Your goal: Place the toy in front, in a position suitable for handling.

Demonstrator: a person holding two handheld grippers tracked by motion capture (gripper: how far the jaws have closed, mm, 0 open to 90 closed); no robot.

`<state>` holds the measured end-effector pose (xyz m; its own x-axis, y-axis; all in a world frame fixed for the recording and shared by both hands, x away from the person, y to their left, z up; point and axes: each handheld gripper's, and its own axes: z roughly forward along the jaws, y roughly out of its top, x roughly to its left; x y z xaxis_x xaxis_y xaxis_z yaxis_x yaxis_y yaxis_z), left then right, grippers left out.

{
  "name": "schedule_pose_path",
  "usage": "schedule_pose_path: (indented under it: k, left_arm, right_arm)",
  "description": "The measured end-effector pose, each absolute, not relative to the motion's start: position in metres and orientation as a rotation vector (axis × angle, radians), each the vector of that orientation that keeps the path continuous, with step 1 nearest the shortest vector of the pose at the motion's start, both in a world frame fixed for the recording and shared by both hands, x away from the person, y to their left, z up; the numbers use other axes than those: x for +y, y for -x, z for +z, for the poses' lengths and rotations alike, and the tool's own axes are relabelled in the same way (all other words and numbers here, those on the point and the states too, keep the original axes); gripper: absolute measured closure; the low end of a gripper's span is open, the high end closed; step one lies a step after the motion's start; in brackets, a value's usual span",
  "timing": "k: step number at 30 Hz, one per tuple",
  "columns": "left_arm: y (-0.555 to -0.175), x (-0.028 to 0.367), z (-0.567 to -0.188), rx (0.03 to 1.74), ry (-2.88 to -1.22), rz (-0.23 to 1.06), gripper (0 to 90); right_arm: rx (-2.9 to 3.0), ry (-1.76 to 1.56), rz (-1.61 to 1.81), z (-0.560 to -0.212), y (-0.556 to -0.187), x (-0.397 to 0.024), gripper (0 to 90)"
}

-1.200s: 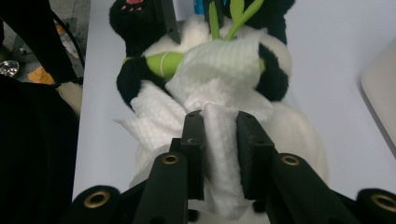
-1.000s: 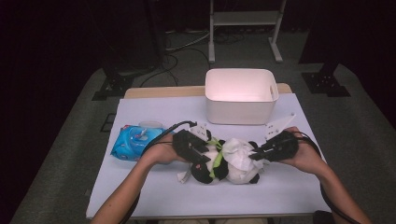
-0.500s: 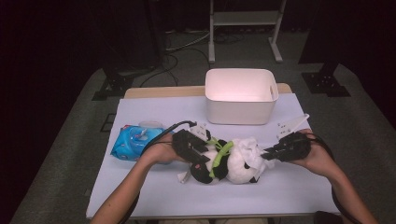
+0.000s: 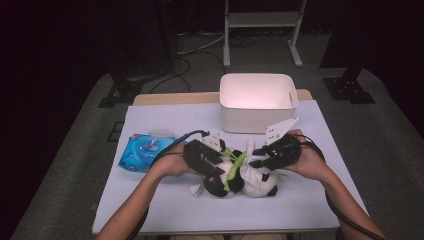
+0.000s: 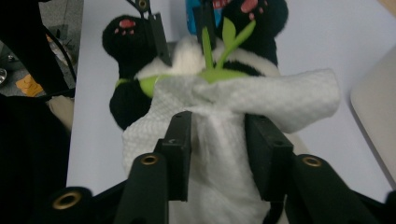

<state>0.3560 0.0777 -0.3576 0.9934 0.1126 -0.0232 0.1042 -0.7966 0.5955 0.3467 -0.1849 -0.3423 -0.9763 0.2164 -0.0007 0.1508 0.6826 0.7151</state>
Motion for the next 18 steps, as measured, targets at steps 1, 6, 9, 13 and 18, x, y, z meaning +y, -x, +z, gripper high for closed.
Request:
schedule_pose_path:
  k: [1, 6, 9, 13, 18]
  left_arm:
    - [-0.356, 0.077, -0.357, 0.142, -2.502, 0.017, 60.7]
    - [-0.355, 0.078, -0.358, 0.14, -2.505, 0.021, 60.6]
    - [-0.356, 0.079, -0.359, 0.161, -2.499, 0.015, 60.7]
    - [-0.356, 0.078, -0.358, 0.16, -2.504, 0.015, 60.8]
    - [-0.356, 0.077, -0.358, 0.161, -2.507, 0.013, 60.6]
  right_arm:
    - [2.808, -0.287, 1.178, -0.343, -0.348, -0.175, 58.6]
    - [2.815, -0.257, 1.151, -0.348, -0.349, -0.156, 57.1]
    - [2.83, -0.291, 1.136, -0.35, -0.351, -0.152, 64.9]
    - [2.829, -0.297, 1.137, -0.351, -0.35, -0.157, 67.3]
    - [2.816, -0.3, 1.14, -0.352, -0.344, -0.168, 73.2]
